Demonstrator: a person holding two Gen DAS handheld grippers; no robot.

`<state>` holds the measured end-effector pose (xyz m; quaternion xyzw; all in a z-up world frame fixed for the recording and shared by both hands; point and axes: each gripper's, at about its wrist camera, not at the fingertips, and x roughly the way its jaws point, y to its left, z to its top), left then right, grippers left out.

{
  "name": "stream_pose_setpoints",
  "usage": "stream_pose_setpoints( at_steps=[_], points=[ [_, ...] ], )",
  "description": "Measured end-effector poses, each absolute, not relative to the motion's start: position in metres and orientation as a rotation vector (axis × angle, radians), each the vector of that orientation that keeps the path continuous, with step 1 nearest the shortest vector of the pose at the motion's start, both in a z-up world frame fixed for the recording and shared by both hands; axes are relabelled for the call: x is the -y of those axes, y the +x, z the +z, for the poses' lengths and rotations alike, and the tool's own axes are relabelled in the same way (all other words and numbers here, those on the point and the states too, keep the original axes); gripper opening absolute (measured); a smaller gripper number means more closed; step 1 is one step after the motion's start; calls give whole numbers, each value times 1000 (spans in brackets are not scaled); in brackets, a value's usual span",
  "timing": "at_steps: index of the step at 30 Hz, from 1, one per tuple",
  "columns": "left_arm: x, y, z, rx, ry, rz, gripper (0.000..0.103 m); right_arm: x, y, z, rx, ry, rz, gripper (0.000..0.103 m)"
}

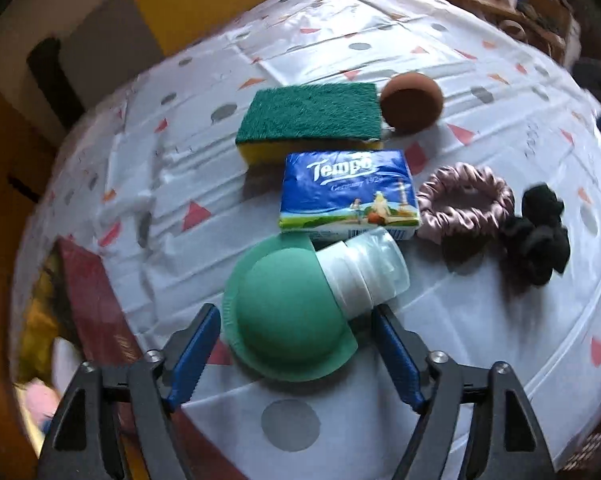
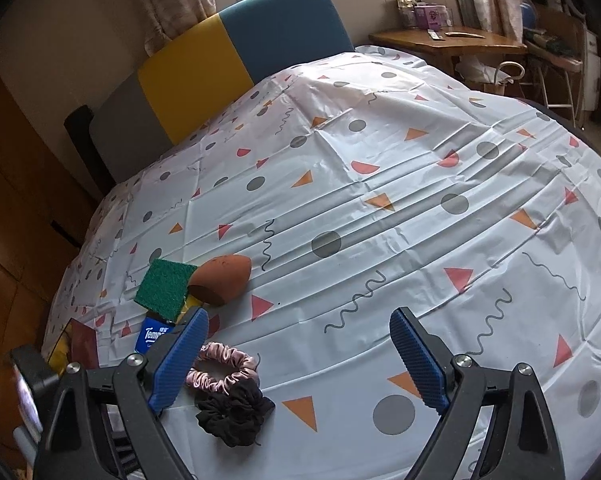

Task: Organize soft objects
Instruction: 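Grasp the green-capped white bottle with the left tool while the right tool grasps the black scrunchie, then carry the green-capped bottle into the tray and open the left tool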

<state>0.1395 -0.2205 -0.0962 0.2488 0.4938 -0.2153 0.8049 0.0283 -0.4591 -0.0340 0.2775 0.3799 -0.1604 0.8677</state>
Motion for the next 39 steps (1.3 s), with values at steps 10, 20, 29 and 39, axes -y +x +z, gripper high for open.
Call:
stream_pose_setpoints(
  at_steps=[10, 20, 29, 39],
  points=[
    [197, 94, -84, -1014, 397, -558, 47, 452, 33, -37, -826, 536, -320, 93],
    [191, 45, -85, -1016, 350, -605, 47, 435, 47, -57, -957, 604, -102, 92],
    [195, 45, -90, -994, 371, -591, 48, 388, 59, -71, -1108, 380, 3, 92],
    [194, 42, -93, -966, 376, -588, 48, 378, 63, -96, -1204, 255, -12, 18]
  ],
)
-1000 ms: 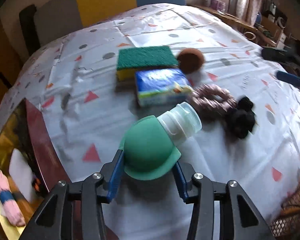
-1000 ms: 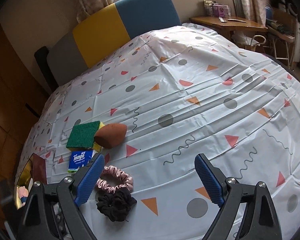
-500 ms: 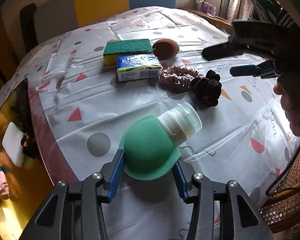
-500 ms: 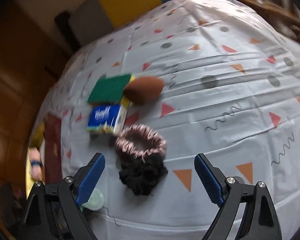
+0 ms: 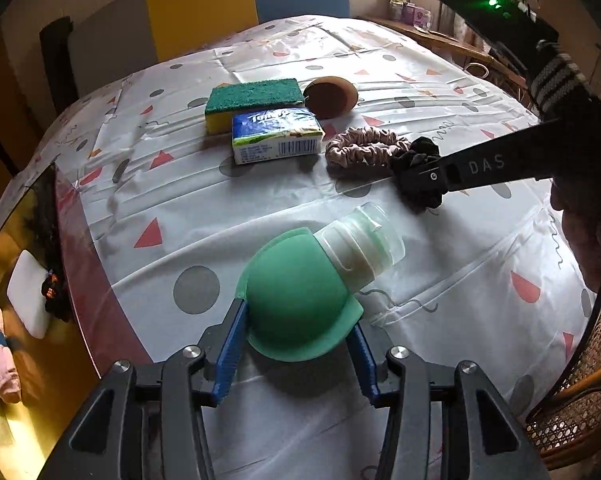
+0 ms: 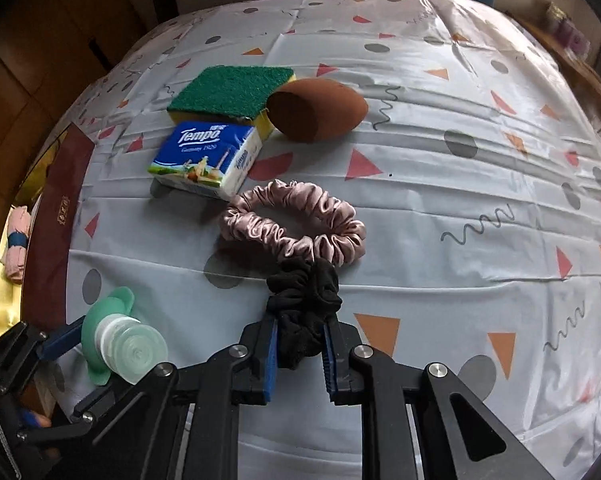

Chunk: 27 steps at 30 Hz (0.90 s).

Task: Organize soft objects
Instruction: 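Carry the green-capped bottle into the tray and open the left tool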

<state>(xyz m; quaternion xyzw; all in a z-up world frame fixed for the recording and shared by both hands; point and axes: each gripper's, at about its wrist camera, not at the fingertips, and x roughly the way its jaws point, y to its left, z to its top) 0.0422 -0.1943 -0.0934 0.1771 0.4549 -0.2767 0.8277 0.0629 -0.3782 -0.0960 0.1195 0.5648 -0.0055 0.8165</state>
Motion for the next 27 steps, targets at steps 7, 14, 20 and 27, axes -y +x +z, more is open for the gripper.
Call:
stream_pose_setpoints(
  at_steps=[7, 14, 20, 27],
  points=[
    [183, 42, -82, -963, 282, -609, 44, 394, 61, -99, -1207, 358, -1, 19],
    [174, 29, -56, -926, 216, -651, 44, 389, 61, -98, -1202, 336, 1, 19],
    [159, 25, -34, -904, 155, -653, 44, 380, 61, -98, -1191, 246, 1, 19],
    [118, 28, -5, -850, 60, -592, 44, 372, 62, -98, -1179, 179, -5, 19]
  ],
)
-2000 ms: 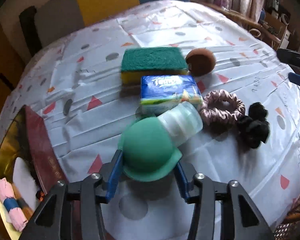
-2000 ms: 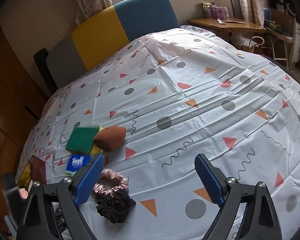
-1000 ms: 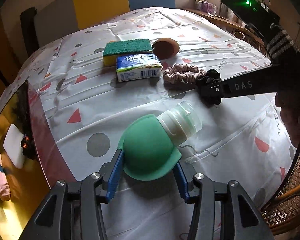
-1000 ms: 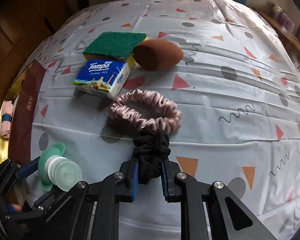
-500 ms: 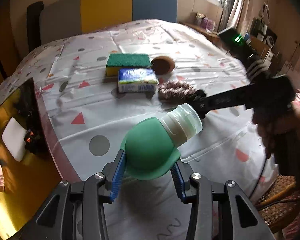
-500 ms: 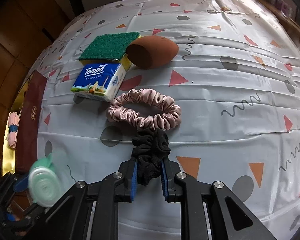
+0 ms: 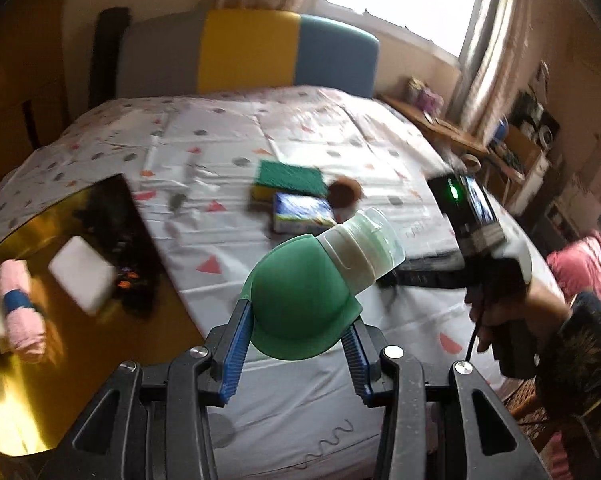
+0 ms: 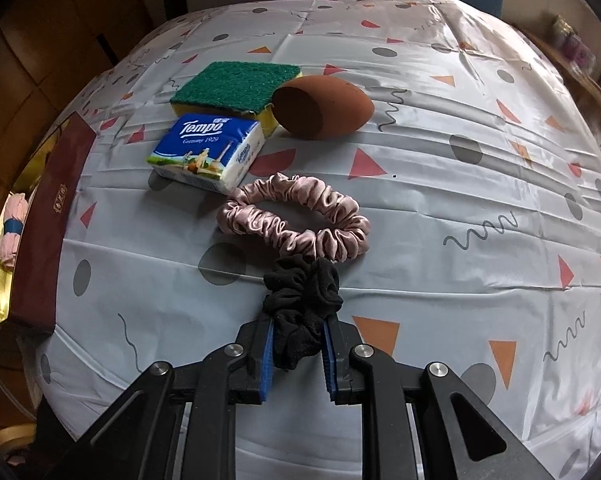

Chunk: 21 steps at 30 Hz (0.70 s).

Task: Organize soft objects
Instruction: 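Carry the green-capped bottle into the tray and open the left tool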

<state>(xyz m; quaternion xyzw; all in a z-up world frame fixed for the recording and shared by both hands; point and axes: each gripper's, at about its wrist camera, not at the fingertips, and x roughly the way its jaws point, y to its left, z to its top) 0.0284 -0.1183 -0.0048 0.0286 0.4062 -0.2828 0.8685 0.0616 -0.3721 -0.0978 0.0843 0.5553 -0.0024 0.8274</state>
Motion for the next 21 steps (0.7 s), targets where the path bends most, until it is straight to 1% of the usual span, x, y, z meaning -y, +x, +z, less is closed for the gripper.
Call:
stream_pose_setpoints(
  at_steps=[6, 12, 16, 21],
  points=[
    [50, 57, 7, -840, -96, -442, 44, 366, 63, -98, -1173, 143, -12, 19],
    [-32, 107, -11, -912, -304, -231, 44, 363, 64, -98, -1173, 123, -16, 20],
    [-63, 133, -28, -951, -408, -148, 44, 362, 63, -98, -1173, 118, -15, 21],
    [-83, 157, -47, -990, -486, -87, 44, 359, 64, -99, -1173, 107, -15, 21]
  ],
)
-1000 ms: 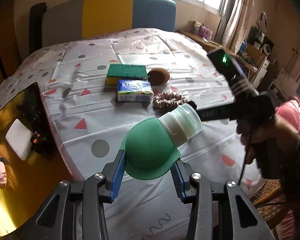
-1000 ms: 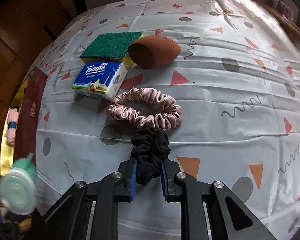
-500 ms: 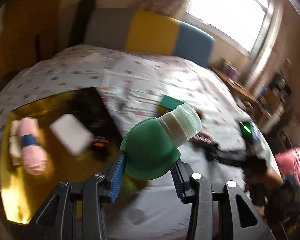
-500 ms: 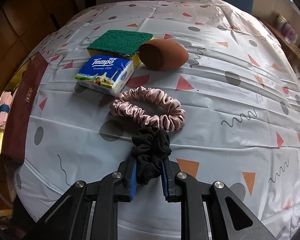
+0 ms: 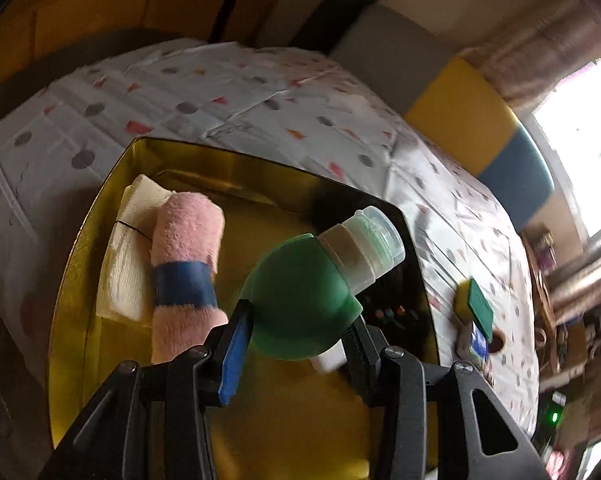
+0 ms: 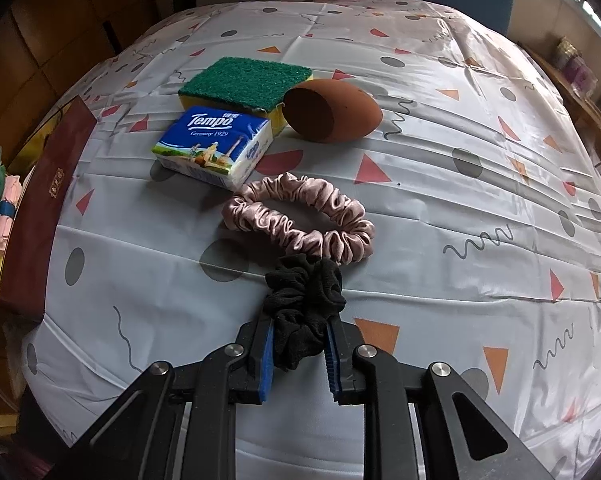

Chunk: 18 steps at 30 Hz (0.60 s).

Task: Organize soft objects
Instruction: 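Carry the green-capped bottle into the tray and open the left tool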

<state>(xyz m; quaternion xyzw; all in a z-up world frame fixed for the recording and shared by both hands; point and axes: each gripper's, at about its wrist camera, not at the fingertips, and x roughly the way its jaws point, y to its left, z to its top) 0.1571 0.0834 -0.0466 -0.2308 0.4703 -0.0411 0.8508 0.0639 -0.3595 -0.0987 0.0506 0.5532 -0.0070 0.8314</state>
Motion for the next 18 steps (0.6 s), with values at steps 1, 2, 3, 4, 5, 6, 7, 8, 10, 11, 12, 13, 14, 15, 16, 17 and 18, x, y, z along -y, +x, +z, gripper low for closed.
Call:
stream_pose_setpoints(
  at_steps=[1, 2, 3, 4, 5, 6, 7, 8, 10, 11, 12, 13, 14, 15, 16, 17, 18],
  points=[
    [-87, 164, -51, -1001, -502, -70, 44, 359, 64, -99, -1173, 107, -15, 21],
    [-88, 170, -54, -1010, -508, -57, 45, 359, 64, -99, -1173, 106, -14, 21],
    [-89, 174, -57, -1018, -511, -42, 45, 359, 64, -99, -1173, 106, -14, 21],
    [-90, 178, -61, -1028, -509, -18, 46, 360, 63, -99, -1173, 106, -14, 21],
    [-91, 182, -64, -1032, -507, -6, 48, 360, 63, -99, -1173, 105, -14, 21],
    [-91, 185, -67, -1035, -502, 3, 49, 359, 63, -99, -1173, 103, -14, 21],
    [-90, 189, -72, -1041, -486, 19, 49, 359, 63, -99, -1173, 103, -14, 21],
    [-90, 191, -74, -1047, -471, 28, 49, 359, 63, -99, -1173, 101, -14, 21],
    [-85, 194, -77, -1049, -437, 17, 51, 359, 63, -100, -1173, 99, -13, 21],
    [-83, 195, -77, -1052, -422, 16, 51, 359, 63, -100, -1173, 98, -13, 21],
    [-81, 196, -78, -1053, -409, 15, 51, 359, 64, -100, -1173, 97, -12, 21],
    [-79, 196, -77, -1050, -398, 15, 52, 359, 63, -100, -1173, 97, -12, 21],
    [-79, 195, -76, -1044, -397, 14, 53, 359, 63, -100, -1173, 97, -12, 21],
    [-79, 192, -73, -1033, -395, 14, 55, 359, 63, -100, -1173, 98, -13, 21],
    [-79, 190, -68, -1015, -386, 19, 57, 359, 63, -100, -1173, 97, -12, 21],
    [-79, 187, -64, -998, -374, 21, 59, 359, 63, -100, -1173, 97, -12, 21],
    [-78, 183, -58, -978, -356, 18, 60, 359, 63, -100, -1173, 96, -12, 21]
  ],
)
